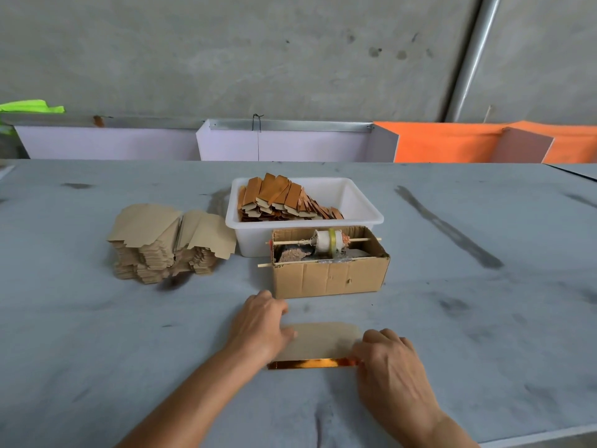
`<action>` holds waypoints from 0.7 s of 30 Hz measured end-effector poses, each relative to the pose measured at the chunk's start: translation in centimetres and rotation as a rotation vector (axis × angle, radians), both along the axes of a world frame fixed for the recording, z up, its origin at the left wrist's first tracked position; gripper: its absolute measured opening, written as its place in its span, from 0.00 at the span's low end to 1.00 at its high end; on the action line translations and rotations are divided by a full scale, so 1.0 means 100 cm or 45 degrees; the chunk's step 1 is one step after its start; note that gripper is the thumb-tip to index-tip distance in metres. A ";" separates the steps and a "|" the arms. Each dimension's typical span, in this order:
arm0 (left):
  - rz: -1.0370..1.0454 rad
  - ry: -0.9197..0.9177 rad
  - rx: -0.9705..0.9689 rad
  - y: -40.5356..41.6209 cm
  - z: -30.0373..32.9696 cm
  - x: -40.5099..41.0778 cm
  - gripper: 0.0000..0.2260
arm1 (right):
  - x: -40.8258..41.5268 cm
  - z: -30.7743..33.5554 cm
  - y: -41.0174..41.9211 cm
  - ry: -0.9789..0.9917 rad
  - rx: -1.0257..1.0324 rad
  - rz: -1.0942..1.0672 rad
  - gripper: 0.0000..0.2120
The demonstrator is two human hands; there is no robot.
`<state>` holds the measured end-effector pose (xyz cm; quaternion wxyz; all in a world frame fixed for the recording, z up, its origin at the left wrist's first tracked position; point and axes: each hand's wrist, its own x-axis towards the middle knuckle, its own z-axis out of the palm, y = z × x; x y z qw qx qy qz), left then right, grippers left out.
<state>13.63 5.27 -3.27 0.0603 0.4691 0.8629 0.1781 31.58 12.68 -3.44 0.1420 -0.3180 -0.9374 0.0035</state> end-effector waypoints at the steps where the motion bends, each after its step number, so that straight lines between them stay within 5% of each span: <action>1: 0.011 -0.039 -0.004 0.002 0.001 -0.001 0.15 | -0.002 0.000 0.002 0.002 -0.014 -0.004 0.07; 8: -0.004 -0.156 -0.045 0.004 0.008 -0.003 0.06 | -0.023 0.001 0.021 0.092 -0.162 -0.015 0.17; 11: -0.024 -0.296 0.008 0.004 0.007 -0.007 0.11 | -0.036 0.000 0.037 0.123 -0.205 0.120 0.19; 21: -0.061 -0.383 0.216 0.000 -0.004 -0.010 0.11 | -0.056 -0.005 0.061 0.021 -0.196 0.379 0.10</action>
